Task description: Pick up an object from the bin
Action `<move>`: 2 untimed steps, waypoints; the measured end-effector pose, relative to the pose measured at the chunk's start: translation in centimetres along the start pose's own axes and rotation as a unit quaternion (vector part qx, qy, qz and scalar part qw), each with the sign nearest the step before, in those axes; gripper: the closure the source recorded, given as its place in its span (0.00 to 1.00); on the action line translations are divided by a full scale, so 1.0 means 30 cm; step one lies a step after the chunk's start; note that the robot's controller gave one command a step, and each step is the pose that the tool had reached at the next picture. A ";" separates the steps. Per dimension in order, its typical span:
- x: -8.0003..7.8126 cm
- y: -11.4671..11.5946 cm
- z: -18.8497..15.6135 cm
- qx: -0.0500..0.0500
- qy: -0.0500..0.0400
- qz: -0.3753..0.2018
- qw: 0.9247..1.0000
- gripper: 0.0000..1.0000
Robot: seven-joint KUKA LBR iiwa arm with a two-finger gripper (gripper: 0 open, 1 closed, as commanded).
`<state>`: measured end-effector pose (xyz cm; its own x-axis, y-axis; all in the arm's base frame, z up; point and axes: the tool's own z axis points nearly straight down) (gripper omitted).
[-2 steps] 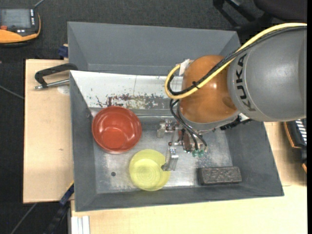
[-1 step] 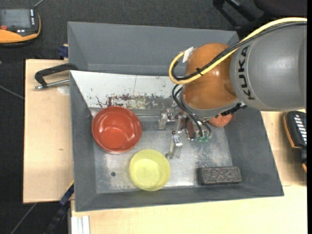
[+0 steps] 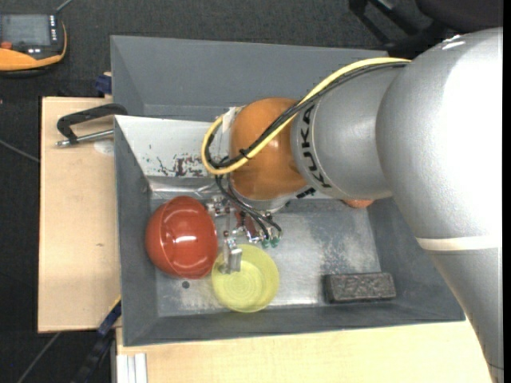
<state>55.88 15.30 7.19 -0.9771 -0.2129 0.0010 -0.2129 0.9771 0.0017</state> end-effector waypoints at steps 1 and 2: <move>-0.004 -0.005 -0.011 0.000 -0.002 0.001 1.000 1.00; 0.015 -0.088 -0.537 0.000 -0.010 -0.079 0.997 1.00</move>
Offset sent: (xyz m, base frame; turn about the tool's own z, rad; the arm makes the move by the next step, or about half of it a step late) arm 0.0000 0.0000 0.0000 0.0000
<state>56.02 12.59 23.31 -0.9309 -0.3648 -0.0191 -0.3649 0.9311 -0.0004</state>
